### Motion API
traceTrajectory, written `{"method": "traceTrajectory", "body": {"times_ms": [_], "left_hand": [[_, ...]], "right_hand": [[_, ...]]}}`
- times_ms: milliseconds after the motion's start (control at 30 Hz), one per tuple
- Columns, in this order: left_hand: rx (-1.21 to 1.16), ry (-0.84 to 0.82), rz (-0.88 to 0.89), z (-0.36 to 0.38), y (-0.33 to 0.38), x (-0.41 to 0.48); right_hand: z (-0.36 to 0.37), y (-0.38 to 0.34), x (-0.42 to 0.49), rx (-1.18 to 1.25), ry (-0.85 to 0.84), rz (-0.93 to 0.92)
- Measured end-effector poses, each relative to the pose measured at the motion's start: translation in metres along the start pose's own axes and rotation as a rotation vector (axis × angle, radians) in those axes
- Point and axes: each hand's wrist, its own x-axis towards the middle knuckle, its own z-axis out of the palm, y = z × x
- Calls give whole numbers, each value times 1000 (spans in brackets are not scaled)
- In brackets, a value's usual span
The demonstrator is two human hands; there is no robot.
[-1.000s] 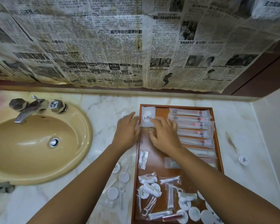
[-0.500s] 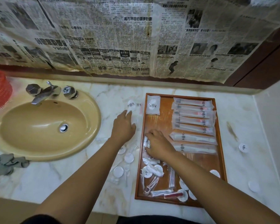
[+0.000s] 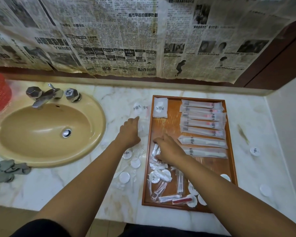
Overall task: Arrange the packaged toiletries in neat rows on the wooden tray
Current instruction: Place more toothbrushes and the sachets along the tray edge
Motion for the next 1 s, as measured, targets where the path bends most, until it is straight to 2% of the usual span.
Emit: {"method": "traceTrajectory", "body": {"times_ms": [133,267,300,433,567,667,733,767,867,933,1000], "left_hand": [[-7,23,22,-4,-12,-14],[-63,150,136,-9,-15,-36],[-100,174,178,-11,-14,-41],[-118,201,413,-20,-3,-55],[-151,106,499,-23,13,-61],[-207,228,536,-27,24,-64],[-315,341,431,-27,32,-64],[-374,362,314,-25,35,-62],[-702,221,-116,-21,44,-48],[-956,120,-244,-21,49,-33],[-1052,89,-274,-22,55,-21]], "right_hand": [[1,0,-6,-37,-33,-6],[-5,0,-11,-31,26,11],[-8,-2,-12,90,70,41],[-40,-15,-14,885,133,244],[-60,-13,-18,1034,16,242],[-60,-2,-19,1141,30,298],[-59,6,-20,1220,108,360],[-58,9,-19,1258,145,390],[-53,19,-18,1332,197,446],[-51,22,-17,1353,199,450],[-48,24,-14,1352,188,445]]}}
